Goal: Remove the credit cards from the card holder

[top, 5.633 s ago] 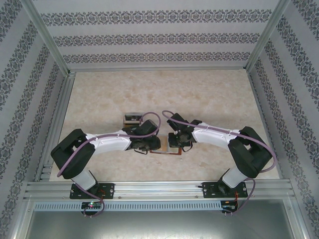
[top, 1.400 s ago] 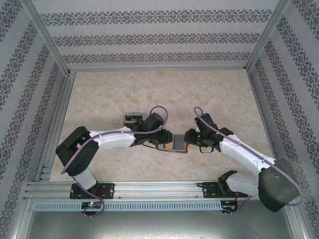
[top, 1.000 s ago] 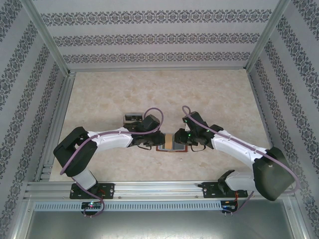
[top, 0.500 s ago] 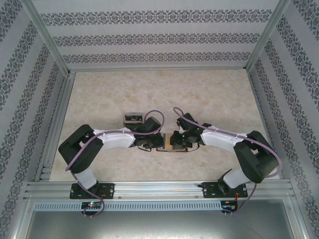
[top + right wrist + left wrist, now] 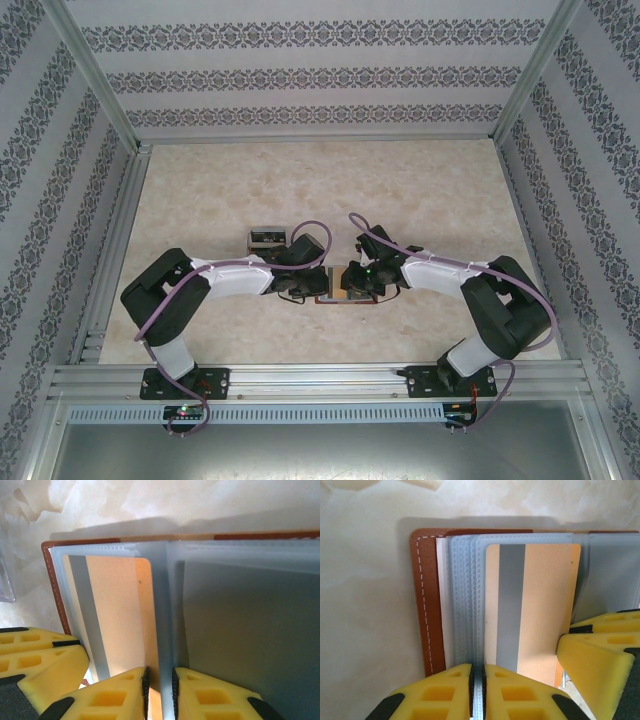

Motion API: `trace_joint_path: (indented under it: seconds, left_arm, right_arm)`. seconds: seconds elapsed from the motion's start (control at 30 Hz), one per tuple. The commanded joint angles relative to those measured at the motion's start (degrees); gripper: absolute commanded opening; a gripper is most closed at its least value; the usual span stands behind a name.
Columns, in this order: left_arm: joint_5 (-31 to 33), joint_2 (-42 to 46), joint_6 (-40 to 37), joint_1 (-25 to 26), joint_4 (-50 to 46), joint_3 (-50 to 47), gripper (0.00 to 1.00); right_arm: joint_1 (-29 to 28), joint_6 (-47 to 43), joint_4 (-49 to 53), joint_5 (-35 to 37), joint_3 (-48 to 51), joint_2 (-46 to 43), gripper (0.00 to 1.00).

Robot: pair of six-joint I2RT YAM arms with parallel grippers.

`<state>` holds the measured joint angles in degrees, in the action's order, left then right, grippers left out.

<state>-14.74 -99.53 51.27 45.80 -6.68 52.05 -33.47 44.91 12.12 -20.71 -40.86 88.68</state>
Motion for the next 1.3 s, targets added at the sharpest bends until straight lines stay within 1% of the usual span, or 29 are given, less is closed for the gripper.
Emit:
trace_joint_path:
  seconds: [0.0,0.13,0.2,0.23,0.63,0.87,0.97,1.03,1.1,1.27]
  left_arm:
    - [0.06,-1.70,0.56,0.45,-3.03,0.69,0.15]
    - [0.24,-1.41,0.50,0.52,-3.41,0.74,0.15]
    - [0.40,-1.29,0.42,0.52,-3.76,0.72,0.15]
    - [0.55,-1.16,0.41,0.53,-4.06,0.72,0.14]
    - [2.92,0.20,0.59,0.43,-6.51,-0.58,0.11]
    - [2.97,0.30,0.26,0.43,-6.33,-0.64,0.11]
    - [2.96,0.12,0.07,0.43,-6.42,-0.29,0.11]
    - [2.99,-0.10,0.04,0.43,-6.59,-0.02,0.10]
    - [2.86,-0.47,0.13,0.43,-6.77,0.18,0.09]
    - [2.88,-1.34,0.05,0.43,-7.95,1.15,0.06]
  right_arm:
    - [0.16,0.70,-1.70,-1.26,0.16,0.72,0.22]
    - [0.42,0.84,-2.06,-1.31,0.77,0.05,0.11]
    - [0.65,0.91,-2.08,-1.26,1.12,-0.38,0.01]
    - [0.82,0.91,-2.01,-1.22,1.24,-0.66,0.00]
    - [4.74,-0.49,0.86,-0.56,3.85,-6.56,0.00]
    - [5.35,-1.05,0.54,-1.48,5.22,-8.51,0.00]
    - [4.80,-1.65,-0.63,-2.54,4.73,-9.54,0.16]
    - [4.15,-2.67,-0.10,-2.17,3.44,-9.85,0.22]
    - [3.68,-3.65,0.53,-1.88,1.87,-9.24,0.25]
    - [3.20,-5.37,1.33,-2.74,-1.42,-4.41,0.29]
